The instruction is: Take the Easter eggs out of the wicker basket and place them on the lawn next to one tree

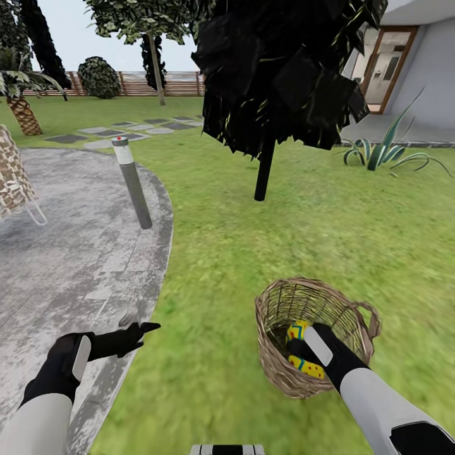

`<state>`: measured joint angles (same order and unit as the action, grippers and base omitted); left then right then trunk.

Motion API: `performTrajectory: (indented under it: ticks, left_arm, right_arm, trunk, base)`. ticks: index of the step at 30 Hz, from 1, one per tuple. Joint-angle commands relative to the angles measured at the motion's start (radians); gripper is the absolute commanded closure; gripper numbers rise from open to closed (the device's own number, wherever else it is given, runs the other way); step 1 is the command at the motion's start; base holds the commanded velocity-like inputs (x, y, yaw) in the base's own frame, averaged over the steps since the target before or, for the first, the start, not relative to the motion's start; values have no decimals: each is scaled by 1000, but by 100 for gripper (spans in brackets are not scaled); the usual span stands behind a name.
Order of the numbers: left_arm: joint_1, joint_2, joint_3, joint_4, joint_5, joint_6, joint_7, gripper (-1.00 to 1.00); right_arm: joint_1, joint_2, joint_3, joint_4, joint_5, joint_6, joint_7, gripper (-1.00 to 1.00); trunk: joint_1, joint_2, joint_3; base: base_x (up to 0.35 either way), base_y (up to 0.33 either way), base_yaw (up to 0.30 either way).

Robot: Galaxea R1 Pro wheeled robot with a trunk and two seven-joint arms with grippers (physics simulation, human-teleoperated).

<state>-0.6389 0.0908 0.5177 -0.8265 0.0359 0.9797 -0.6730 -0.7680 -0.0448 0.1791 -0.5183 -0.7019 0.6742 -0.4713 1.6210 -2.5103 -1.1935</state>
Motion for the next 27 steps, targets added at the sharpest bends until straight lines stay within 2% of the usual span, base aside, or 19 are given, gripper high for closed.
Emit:
performTrajectory:
  ticks: [1,27]
  left_arm:
    - [-1,0,2,0,4,8,0,-100]
    - [-1,0,2,0,4,8,0,-100]
  right_arm:
    - [0,-1,8,-2,-10,2,-9,-100]
    - [0,-1,8,-2,-10,2,-9,-100]
  trunk:
    - [0,-1,-5]
    - [0,-1,-5]
  base:
    - [0,0,0]
    - [21,0,0]
